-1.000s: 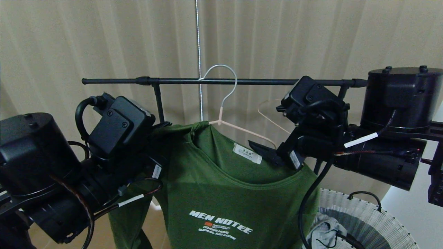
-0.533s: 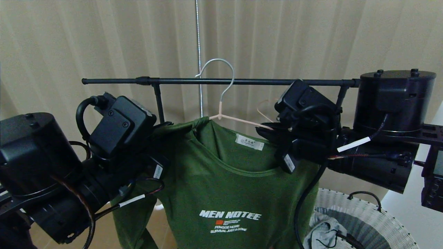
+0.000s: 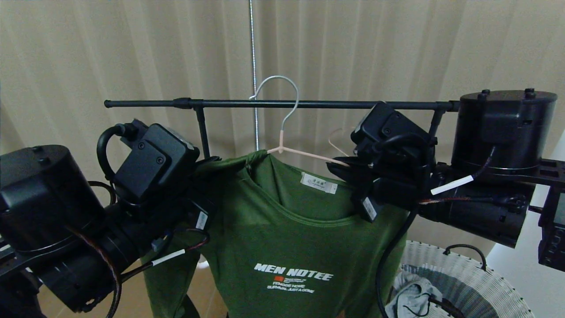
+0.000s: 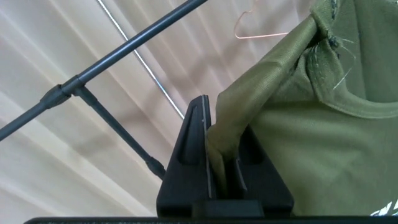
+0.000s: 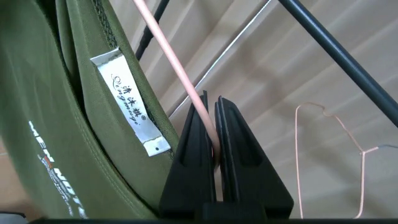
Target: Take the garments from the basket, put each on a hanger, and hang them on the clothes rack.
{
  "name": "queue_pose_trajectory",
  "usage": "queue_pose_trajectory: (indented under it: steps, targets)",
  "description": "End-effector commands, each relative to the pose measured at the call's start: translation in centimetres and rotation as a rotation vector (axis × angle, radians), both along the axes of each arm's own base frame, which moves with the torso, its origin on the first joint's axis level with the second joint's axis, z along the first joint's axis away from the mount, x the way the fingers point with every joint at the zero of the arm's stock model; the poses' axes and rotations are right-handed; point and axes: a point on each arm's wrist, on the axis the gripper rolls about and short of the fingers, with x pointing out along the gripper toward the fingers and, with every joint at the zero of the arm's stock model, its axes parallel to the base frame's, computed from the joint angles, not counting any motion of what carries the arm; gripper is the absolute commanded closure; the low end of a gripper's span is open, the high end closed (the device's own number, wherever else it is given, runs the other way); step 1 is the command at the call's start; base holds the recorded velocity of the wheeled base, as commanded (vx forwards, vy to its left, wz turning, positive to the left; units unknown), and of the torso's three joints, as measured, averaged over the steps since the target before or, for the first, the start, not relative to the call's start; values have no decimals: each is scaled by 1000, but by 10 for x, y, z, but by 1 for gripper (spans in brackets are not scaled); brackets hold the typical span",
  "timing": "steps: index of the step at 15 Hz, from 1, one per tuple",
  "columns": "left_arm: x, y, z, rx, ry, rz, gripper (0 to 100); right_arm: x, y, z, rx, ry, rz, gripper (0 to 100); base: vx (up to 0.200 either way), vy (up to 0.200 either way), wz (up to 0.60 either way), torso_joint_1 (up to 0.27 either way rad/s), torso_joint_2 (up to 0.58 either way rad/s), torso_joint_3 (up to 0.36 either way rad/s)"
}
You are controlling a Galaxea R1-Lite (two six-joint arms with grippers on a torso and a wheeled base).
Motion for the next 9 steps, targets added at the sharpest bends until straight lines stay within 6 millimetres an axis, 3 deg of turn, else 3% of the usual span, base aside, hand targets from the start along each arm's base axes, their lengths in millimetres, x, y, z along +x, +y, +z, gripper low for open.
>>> queue_pose_trajectory:
  steps: [1,4,9]
  targets:
    - [-2,1,1,-3,-3,0,0,-2,-2,2,6,-6,-1,100,0,0,0,0,0,0]
    - [-13,11,9,-37,-47,-3,0,-7,-12,8,20,-21,-17,100,0,0,0,0,0,0]
    - [-30,28,2,-33,-41,3,0,-11,-45,10,26,-30,-103,100,0,0,0,0,0,0]
